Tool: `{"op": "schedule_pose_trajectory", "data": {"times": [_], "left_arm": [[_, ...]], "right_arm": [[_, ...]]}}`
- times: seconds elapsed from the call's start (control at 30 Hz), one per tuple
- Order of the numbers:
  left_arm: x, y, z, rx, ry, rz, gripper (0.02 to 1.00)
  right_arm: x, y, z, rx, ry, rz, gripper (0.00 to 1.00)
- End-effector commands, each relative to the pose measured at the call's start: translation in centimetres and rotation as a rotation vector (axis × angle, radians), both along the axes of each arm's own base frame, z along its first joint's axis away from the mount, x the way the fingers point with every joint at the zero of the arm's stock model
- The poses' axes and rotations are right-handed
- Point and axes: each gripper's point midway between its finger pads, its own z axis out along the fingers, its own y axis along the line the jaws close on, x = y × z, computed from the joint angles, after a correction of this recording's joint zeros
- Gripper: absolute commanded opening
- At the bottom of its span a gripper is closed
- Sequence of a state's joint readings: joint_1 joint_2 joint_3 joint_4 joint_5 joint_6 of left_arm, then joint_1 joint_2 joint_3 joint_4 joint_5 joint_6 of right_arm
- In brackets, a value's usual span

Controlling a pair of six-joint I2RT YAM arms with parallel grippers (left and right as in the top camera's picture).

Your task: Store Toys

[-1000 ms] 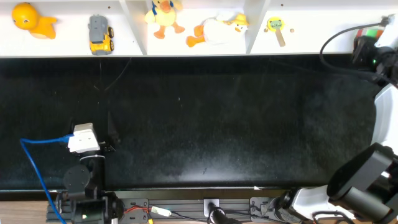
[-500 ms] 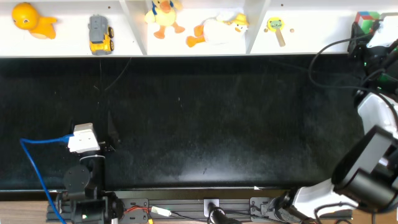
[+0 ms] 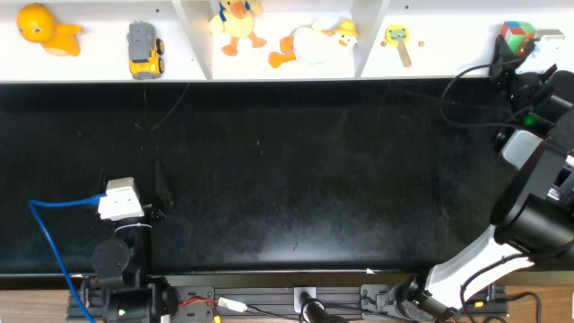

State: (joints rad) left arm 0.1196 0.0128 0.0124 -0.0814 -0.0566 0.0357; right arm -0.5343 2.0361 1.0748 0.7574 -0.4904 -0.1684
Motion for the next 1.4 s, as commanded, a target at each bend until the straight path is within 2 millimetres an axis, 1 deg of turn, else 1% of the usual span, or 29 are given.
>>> {"op": "schedule_pose_trajectory", "data": {"times": [0.03, 0.13, 0.27, 0.5, 0.6, 0.63, 0.67, 0.73, 0.77, 0.8, 0.87, 0.9, 0.97, 1.0, 1.03, 1.07, 1.27, 1.4], "left_arm": [[0.0, 0.0, 0.1, 0.017, -0.005, -0.001, 0.998], [0.0, 0.0, 0.1, 0.017, -0.005, -0.001, 0.998], [0.0, 0.0, 0.1, 0.017, -0.005, -0.001, 0.998], [0.0, 0.0, 0.1, 0.016, -0.005, -0.001, 0.998], [0.0, 0.0, 0.1, 0.017, -0.005, -0.001, 0.998], [0.0, 0.0, 0.1, 0.017, -0.005, -0.001, 0.998], [0.0, 0.0, 0.1, 0.017, -0.005, -0.001, 0.998], [0.0, 0.0, 0.1, 0.017, -0.005, -0.001, 0.998], [0.0, 0.0, 0.1, 0.017, -0.005, -0.001, 0.996], [0.0, 0.0, 0.1, 0.017, -0.005, -0.001, 0.998], [0.0, 0.0, 0.1, 0.016, -0.005, -0.001, 0.998], [0.0, 0.0, 0.1, 0.017, -0.005, -0.001, 0.998], [0.0, 0.0, 0.1, 0.017, -0.005, -0.001, 0.998], [0.0, 0.0, 0.1, 0.017, -0.005, -0.001, 0.996], [0.0, 0.0, 0.1, 0.017, -0.005, -0.001, 0.998], [0.0, 0.0, 0.1, 0.017, -0.005, -0.001, 0.998], [0.0, 0.0, 0.1, 0.017, -0.005, -0.001, 0.998], [0.0, 0.0, 0.1, 0.017, -0.005, -0.001, 0.998]], "right_arm": [[0.7, -0.1, -0.8, 0.016, 0.001, 0.002, 0.049], [1.3, -0.6, -1.0, 0.012, -0.001, -0.017, 0.049], [2.0, -0.8, -0.9, 0.007, -0.010, -0.014, 0.047], [2.5, -1.4, 0.1, -0.007, -0.030, -0.031, 0.047], [2.5, -1.3, 0.1, 0.003, -0.030, -0.030, 0.049], [2.4, -1.3, 0.0, 0.021, -0.028, -0.031, 0.165], [2.4, -1.3, 0.0, 0.044, -0.029, -0.033, 0.308], [2.4, -1.3, 0.0, 0.080, -0.030, -0.037, 0.494], [2.4, -1.3, 0.0, 0.091, -0.030, -0.038, 0.564], [2.4, -1.3, 0.0, 0.099, -0.030, -0.039, 0.588], [2.4, -1.3, 0.0, 0.099, -0.030, -0.039, 0.595], [2.4, -1.3, 0.0, 0.099, -0.030, -0.040, 0.617], [2.4, -1.3, -0.1, 0.102, -0.027, -0.039, 0.702], [2.4, -1.3, -0.1, 0.111, -0.025, -0.040, 0.761], [2.4, -1.3, -0.1, 0.121, -0.025, -0.041, 0.844], [2.4, -1.3, -0.1, 0.138, -0.024, -0.043, 0.998], [2.0, -1.1, 0.6, 0.217, 0.007, -0.055, 0.996], [1.0, -1.0, 2.0, 0.243, 0.066, -0.092, 0.996]]}}
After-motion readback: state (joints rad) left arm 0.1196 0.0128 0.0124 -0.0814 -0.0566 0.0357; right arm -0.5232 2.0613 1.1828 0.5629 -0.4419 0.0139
